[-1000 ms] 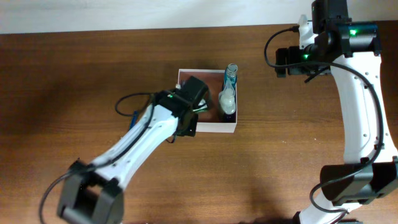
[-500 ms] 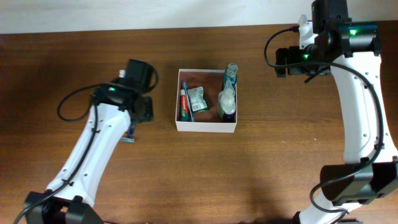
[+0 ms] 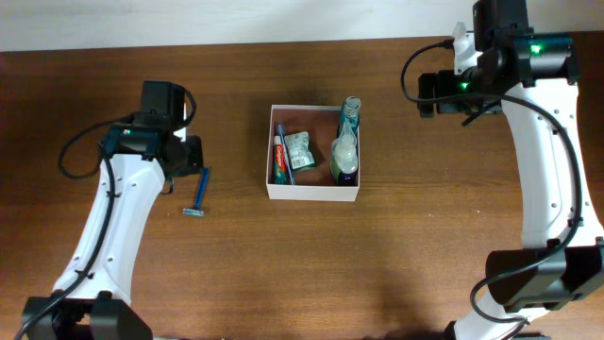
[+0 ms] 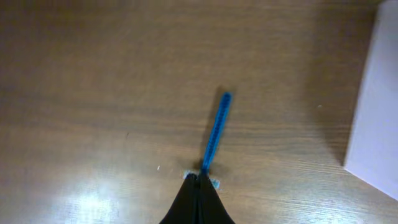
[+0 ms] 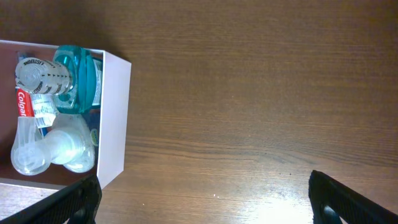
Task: Pack container
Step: 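Raise the left gripper out of the box and move left, then lower the left gripper over the blue razor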
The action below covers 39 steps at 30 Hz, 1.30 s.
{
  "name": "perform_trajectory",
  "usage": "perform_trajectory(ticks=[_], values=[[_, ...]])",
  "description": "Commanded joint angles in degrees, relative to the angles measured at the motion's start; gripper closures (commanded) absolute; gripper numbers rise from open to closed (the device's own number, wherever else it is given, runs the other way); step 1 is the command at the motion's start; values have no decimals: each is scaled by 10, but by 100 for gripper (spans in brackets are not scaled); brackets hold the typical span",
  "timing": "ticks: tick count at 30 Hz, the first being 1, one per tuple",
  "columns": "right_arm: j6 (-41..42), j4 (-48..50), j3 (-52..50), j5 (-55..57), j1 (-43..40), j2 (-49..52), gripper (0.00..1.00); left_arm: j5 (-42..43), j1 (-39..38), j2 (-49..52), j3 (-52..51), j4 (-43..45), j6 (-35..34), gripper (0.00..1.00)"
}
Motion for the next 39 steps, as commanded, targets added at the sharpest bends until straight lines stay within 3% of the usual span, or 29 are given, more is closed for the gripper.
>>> perform_trajectory(ticks=[1,12,19,25,39], values=[[1,0,9,-3,-1,-6,1,40,2,4,-2,13,59,96],[1,0,9,-3,-1,-6,2,40,2,5,-81,96,73,87],[1,0,9,-3,-1,-6,2,40,7,5,-149,175,79,53],[1,0,9,-3,-1,-6,2,38,9,5,-190,226,83,43],[1,0,9,-3,-1,-6,2,44,9,56,-217,252,99,42]])
